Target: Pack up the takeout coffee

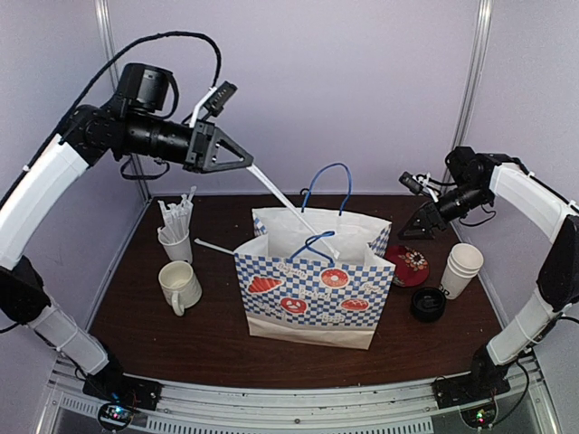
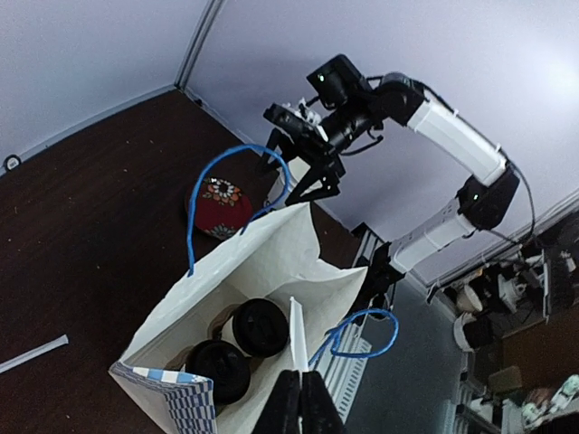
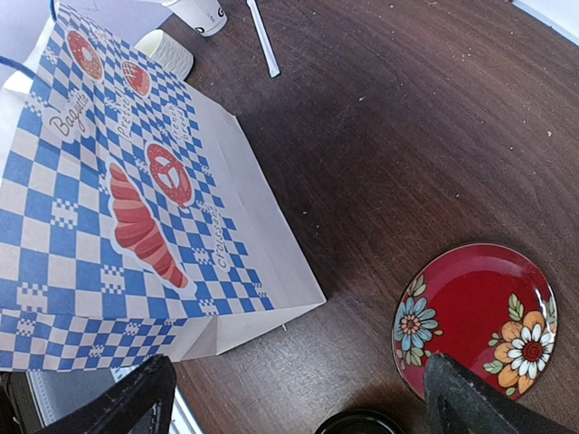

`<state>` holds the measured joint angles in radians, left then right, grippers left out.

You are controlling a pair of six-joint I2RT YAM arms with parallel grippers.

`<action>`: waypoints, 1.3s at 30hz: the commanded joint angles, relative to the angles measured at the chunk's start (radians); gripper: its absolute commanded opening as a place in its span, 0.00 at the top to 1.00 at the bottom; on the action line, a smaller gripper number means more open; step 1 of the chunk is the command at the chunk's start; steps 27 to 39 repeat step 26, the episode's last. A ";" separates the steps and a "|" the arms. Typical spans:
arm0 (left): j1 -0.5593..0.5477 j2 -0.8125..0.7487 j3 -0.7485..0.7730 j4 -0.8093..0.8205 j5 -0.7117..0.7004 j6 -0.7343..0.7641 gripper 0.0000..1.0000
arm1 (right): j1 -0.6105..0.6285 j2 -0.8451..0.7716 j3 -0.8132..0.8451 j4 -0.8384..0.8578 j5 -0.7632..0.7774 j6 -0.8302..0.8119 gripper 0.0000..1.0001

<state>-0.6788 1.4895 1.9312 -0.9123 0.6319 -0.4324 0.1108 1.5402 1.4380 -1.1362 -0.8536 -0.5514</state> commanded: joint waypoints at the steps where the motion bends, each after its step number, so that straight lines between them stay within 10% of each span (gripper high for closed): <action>1: -0.109 0.161 -0.015 0.025 -0.051 0.030 0.85 | -0.003 0.000 0.071 -0.046 0.036 -0.011 0.01; 6: -0.152 0.317 0.296 -0.269 -0.354 0.230 0.44 | -0.009 -0.054 0.137 -0.077 0.126 -0.009 0.01; 15: -0.132 0.027 0.049 -0.069 -0.851 0.379 0.03 | -0.098 -0.215 0.129 0.207 0.343 0.275 0.01; 26: 0.060 -0.219 -0.275 0.158 -1.054 0.302 0.02 | -0.097 -0.314 0.154 0.294 0.435 0.417 0.00; 39: 0.060 -0.219 -0.275 0.158 -1.054 0.302 0.02 | -0.097 -0.314 0.154 0.294 0.435 0.417 0.00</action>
